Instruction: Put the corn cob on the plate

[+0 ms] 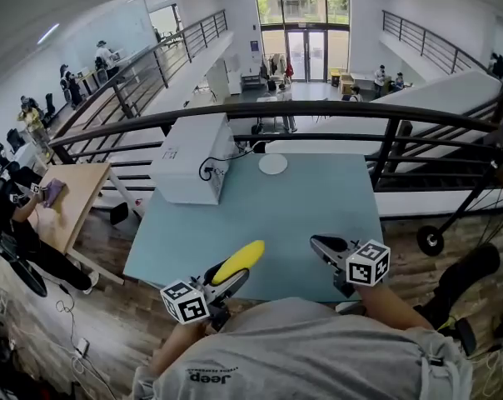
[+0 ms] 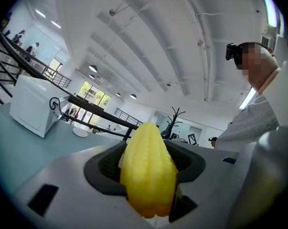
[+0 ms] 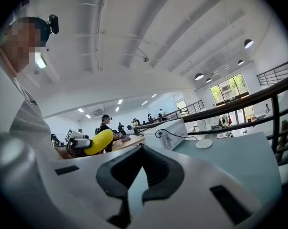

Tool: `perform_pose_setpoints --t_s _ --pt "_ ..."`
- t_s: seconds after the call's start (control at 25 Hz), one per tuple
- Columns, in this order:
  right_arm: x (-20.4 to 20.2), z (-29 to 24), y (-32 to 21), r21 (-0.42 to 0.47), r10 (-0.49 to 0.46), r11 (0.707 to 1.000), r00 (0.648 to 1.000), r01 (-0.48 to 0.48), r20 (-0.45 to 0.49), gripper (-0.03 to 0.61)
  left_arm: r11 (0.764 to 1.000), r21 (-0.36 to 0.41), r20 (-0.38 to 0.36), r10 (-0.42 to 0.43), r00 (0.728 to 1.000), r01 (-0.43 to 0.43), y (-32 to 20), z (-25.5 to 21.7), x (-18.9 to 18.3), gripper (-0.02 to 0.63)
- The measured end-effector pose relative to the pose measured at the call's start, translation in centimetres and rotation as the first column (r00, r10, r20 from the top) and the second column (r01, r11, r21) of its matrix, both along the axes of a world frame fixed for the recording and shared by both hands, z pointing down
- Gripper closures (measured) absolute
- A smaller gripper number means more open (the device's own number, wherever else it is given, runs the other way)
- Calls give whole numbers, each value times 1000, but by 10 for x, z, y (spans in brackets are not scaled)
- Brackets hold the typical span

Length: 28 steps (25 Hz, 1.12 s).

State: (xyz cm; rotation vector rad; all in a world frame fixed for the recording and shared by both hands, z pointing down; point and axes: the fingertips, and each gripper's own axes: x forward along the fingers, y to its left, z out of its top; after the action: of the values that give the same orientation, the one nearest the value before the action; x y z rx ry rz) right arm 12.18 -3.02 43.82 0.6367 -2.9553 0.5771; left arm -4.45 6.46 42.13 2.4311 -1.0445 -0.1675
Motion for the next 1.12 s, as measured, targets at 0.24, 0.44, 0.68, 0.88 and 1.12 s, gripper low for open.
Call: perform_pose_setpoints --t_s 0.24,0.44,0.68,0.88,1.12 --pt "-5 11 -18 -24 41 999 999 -42 -9 561 999 -26 -21 40 999 -41 -24 11 -10 362" --pt "-37 17 -43 -27 92 995 995 -93 -38 561 995 -20 -40 94 995 -95 -61 22 -44 362" --pt "-85 -5 -72 5 153 988 986 -153 -63 561 984 -2 -61 175 983 -176 -107 12 -91 362" --pt "-123 -2 -88 -18 190 981 975 -193 -116 561 971 5 -86 238 968 -238 -132 11 -127 362" --pt "-160 1 -104 -23 199 978 967 -205 -160 561 961 -20 -98 274 957 -277 -153 30 -158 362"
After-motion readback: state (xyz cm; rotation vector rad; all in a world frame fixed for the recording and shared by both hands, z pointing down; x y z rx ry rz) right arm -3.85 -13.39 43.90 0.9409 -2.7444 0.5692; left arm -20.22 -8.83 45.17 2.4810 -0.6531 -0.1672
